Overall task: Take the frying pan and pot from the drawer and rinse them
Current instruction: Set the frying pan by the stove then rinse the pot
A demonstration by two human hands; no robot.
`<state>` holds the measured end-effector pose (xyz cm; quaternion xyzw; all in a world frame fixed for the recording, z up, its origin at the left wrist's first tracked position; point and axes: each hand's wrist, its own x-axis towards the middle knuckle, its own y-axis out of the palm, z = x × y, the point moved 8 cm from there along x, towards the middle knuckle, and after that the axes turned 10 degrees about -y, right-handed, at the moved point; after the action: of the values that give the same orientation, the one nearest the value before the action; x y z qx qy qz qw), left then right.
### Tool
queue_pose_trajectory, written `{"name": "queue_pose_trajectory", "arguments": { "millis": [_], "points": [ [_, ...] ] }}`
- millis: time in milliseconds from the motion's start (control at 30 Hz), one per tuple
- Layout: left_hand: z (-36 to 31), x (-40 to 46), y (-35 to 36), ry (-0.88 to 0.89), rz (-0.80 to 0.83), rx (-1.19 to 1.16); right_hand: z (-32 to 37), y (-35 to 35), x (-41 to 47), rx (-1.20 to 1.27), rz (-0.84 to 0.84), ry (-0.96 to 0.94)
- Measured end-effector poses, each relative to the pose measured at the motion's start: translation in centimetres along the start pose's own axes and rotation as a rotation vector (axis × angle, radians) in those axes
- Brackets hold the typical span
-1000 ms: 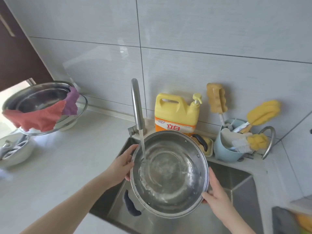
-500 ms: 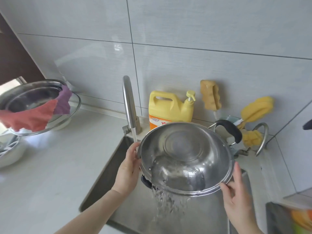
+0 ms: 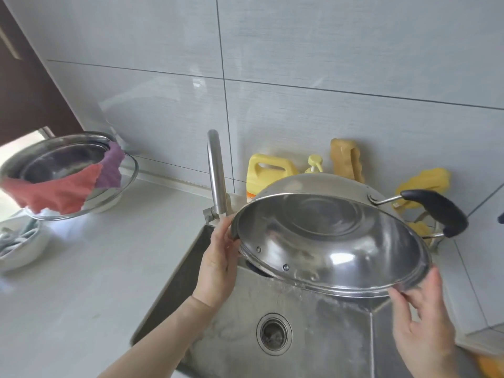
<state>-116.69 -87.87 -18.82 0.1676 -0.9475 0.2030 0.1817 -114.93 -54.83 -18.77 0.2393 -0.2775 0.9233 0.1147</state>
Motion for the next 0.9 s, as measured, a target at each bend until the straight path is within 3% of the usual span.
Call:
{"name": "queue_pose_trajectory", "arguments": {
  "millis": [100,200,400,733,900],
  "points": [
    [1.4,-0.7,0.2,-0.083,0.028,0.026,-2.1,0.2,-0.8,-0.121,-0.04,0.003],
    [3.8,-1.5,0.5,-0.204,0.089,0.035,-3.0,1.8,-1.9,-0.202,0.083,-0.027],
    [9.7,-2.1,-0.3,-0.509,0.224,0.123,-4.3,6.4,-5.2,-0.047,0.279,0.084],
    [11.9,0.9,-5.1,-0.662,0.429,0.34,-2.2,13.1,-9.1,0.078,0.412,0.256],
    [12.1,3.0,-7.4,-0.721,0.618,0.541,-0.3,16.0,-10.0,0.371,0.464,0.476]
  ]
}}
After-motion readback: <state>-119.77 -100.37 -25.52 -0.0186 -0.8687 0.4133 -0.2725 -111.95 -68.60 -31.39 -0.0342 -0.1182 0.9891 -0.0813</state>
